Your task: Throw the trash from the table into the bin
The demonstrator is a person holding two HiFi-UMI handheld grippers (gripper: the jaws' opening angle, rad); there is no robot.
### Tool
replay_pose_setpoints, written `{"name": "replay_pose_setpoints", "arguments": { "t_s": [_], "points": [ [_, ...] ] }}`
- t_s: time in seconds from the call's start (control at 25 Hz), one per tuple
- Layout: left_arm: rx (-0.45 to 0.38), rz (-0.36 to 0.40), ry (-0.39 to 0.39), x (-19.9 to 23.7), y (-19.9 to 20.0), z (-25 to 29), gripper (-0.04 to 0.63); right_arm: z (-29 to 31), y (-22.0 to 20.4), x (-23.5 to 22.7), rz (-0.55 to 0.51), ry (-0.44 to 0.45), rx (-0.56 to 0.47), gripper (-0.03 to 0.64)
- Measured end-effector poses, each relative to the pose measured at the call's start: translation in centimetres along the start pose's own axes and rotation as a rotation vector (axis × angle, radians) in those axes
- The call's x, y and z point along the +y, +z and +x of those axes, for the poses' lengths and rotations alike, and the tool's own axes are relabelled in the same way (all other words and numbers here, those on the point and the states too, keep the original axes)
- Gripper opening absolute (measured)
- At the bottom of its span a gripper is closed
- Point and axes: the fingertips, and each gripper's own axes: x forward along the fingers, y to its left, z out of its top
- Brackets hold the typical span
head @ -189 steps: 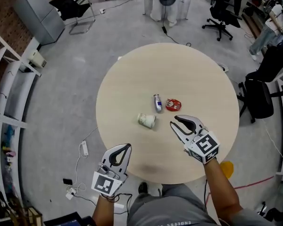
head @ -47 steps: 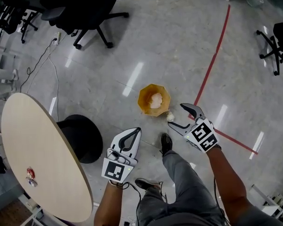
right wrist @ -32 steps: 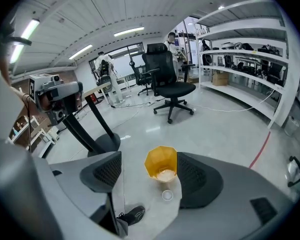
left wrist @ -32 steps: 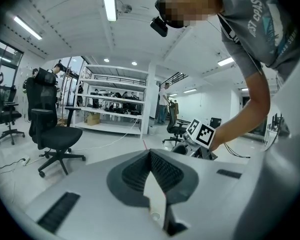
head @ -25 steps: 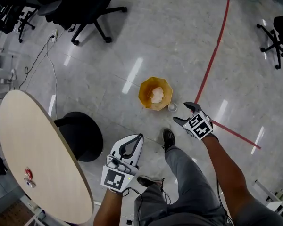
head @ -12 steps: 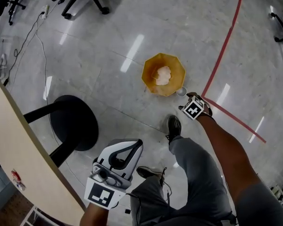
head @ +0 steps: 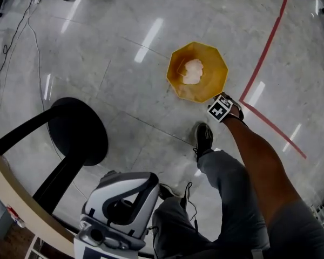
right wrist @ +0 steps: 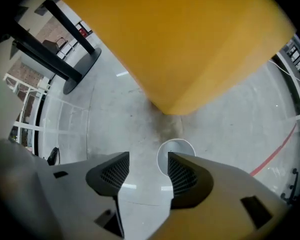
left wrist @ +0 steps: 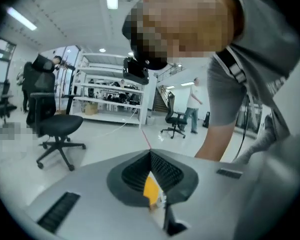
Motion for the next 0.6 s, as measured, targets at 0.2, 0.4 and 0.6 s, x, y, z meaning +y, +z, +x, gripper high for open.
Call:
{"name": "replay_pose_setpoints", "arguments": {
  "t_s": [0.2,0.4,0.6],
  "points": [
    [-0.007,-0.047,0.002,0.0,0.8,0.1,0.034,3.3,-2.4,-0.9,0.048,-0.039,0.189,0.239],
    [-0.004,-0.093,0.000,0.1,1.5,0.3,0.034,2.4,-1.6,-1.0,0.099,-0.056,0.087,0.019],
    [0.010,-0.142,-0.004,0.4,1.9,0.7,0.034,-5.0,-3.0,0.8,0.043,-0.044,-0.009,0.018]
  ]
}}
